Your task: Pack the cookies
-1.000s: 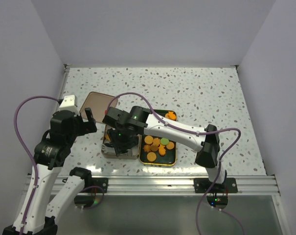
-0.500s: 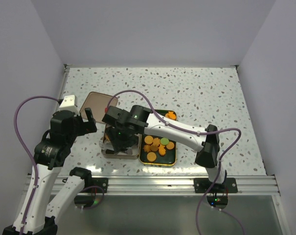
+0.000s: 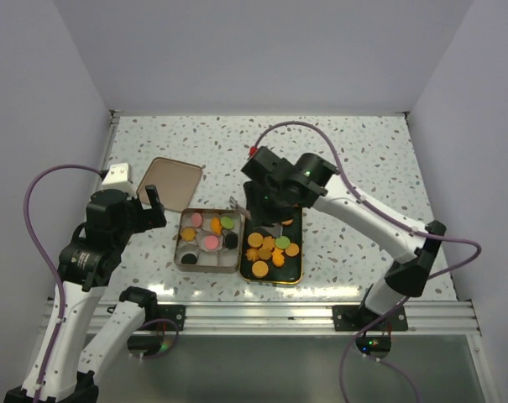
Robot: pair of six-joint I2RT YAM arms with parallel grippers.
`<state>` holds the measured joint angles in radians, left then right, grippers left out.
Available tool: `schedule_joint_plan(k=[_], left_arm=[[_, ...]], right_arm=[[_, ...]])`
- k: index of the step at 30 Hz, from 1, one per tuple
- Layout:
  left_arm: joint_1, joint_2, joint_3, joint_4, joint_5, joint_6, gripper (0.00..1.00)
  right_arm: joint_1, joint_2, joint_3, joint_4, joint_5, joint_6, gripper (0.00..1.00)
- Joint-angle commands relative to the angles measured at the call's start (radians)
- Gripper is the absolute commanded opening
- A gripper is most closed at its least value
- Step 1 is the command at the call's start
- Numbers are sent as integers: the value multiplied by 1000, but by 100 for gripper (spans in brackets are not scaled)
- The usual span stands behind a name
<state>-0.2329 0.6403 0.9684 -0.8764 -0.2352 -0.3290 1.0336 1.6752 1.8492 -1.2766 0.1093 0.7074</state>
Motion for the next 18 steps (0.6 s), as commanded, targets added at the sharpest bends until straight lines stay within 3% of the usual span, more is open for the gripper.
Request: schedule_joint_plan(k=[1, 7, 18], left_arm=[[-16, 1, -2, 50, 8, 16, 100], [-23, 4, -4, 50, 8, 16, 100], [-26, 5, -2, 48, 4, 15, 100]], right_arm=[[-62, -87, -92, -73, 99, -17, 52], [-127, -120, -211, -93, 142, -8, 53], [-156, -68, -269, -76, 147, -22, 54]])
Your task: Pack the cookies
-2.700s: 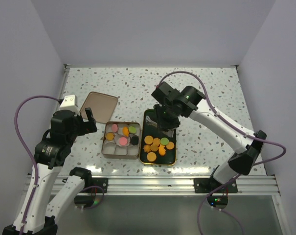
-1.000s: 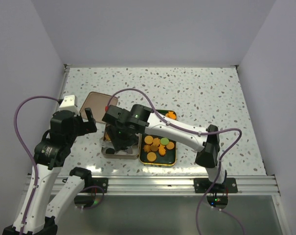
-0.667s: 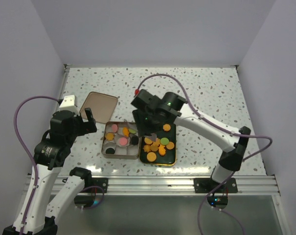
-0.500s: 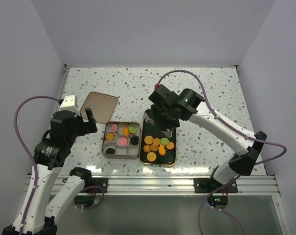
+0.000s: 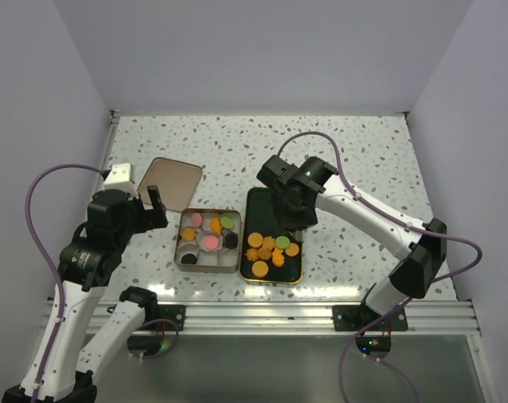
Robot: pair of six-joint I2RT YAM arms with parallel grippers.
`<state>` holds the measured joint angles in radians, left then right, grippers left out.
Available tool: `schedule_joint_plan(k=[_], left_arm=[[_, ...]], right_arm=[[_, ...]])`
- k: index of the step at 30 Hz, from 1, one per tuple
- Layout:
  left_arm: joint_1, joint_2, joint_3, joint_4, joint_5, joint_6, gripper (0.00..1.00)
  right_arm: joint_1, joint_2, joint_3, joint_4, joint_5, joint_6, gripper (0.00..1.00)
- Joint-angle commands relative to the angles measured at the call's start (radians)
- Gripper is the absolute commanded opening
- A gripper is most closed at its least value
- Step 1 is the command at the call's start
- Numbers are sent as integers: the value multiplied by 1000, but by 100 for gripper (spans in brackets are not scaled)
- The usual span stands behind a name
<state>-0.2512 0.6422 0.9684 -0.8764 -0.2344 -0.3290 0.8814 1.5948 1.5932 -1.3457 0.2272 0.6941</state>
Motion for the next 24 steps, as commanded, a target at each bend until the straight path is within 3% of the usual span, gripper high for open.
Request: schedule_joint_plan(k=[1, 16, 24], left_arm=[[-8, 4, -2, 48, 3, 15, 100], [-8, 27, 3, 28, -34, -10, 100], [-8, 33, 30, 5, -207, -51, 100]], right_arm=[[-4, 19, -24, 0, 29, -8, 54], [-53, 60, -85, 79, -20, -57, 53], [-64, 99, -61, 83, -29, -80, 51]])
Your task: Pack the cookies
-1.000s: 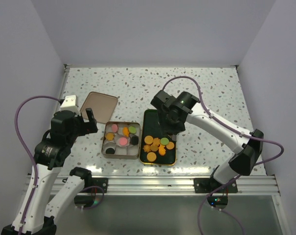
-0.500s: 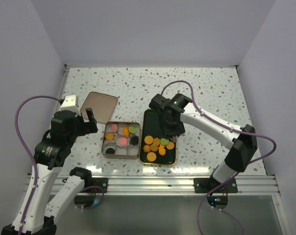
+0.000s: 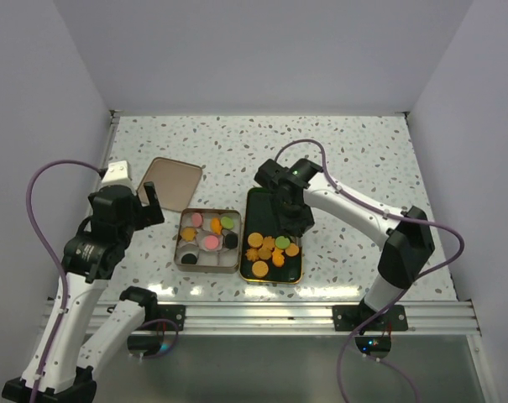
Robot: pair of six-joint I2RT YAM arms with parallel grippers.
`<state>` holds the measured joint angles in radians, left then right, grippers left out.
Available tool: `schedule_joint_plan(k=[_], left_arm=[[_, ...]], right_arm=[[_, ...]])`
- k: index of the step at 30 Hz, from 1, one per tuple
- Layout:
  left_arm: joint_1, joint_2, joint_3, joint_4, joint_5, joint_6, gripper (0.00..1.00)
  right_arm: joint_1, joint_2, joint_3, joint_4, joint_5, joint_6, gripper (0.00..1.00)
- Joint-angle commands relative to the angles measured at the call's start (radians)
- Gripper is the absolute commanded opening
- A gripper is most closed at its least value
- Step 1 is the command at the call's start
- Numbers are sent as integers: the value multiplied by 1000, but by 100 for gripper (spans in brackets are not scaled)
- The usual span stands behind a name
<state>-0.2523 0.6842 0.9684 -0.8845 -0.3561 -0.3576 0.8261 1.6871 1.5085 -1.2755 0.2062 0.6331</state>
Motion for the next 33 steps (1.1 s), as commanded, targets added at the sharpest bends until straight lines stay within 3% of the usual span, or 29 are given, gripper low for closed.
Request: schedule_joint_plan(k=[1, 20, 27, 33], left_arm=[[-7, -14, 30, 15, -108, -27, 100], [-21, -35, 21, 35, -119, -23, 100], [-27, -17, 9, 59, -124, -17, 100], [-28, -11, 7, 64, -124, -14, 100]], right_arm=[[-8, 8, 24, 13, -8, -23, 51], [-13, -82, -67, -1, -73, 39, 48], [-15, -96, -57, 19, -67, 46, 37], [-13, -84, -2, 18, -60, 48, 33]])
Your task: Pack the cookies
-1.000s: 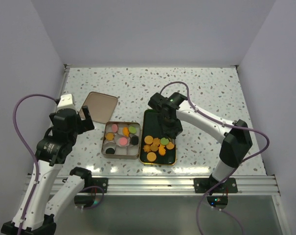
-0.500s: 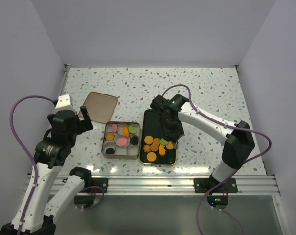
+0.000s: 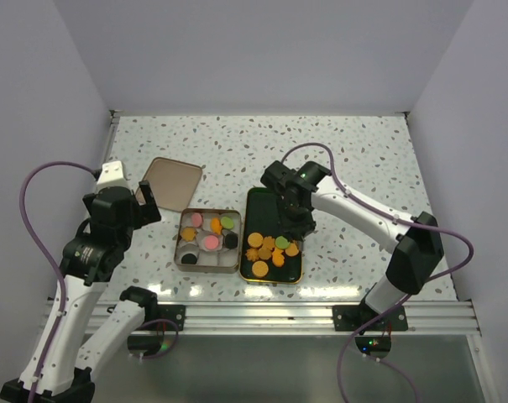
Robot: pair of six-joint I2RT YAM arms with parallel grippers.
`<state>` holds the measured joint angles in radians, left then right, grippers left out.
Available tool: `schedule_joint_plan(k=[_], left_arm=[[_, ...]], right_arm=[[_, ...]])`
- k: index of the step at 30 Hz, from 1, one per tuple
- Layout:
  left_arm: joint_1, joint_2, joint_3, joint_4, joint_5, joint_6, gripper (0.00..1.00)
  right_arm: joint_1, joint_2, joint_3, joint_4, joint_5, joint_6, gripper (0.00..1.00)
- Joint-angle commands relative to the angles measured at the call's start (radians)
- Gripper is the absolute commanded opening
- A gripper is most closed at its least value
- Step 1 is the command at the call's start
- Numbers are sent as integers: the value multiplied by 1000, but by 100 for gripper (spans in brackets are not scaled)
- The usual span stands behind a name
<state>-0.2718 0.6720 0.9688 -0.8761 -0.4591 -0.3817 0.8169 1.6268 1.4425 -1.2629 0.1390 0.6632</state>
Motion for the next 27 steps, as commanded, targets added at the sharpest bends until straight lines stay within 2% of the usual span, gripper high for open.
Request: schedule_joint_plan(k=[1, 12, 18, 27], left_arm=[[-9, 1, 8, 55, -21, 12, 100], [-12, 31, -5, 88, -18, 21, 100], [-14, 49, -10, 101, -10, 24, 100], [-14, 38, -13, 104, -10, 26, 100]], right_arm=[[-4, -24, 76, 3, 7, 16, 33], [28, -27, 303, 22, -99, 4, 29], [233, 39, 398, -4, -91, 33, 30], [370, 110, 401, 31, -128, 61, 29]])
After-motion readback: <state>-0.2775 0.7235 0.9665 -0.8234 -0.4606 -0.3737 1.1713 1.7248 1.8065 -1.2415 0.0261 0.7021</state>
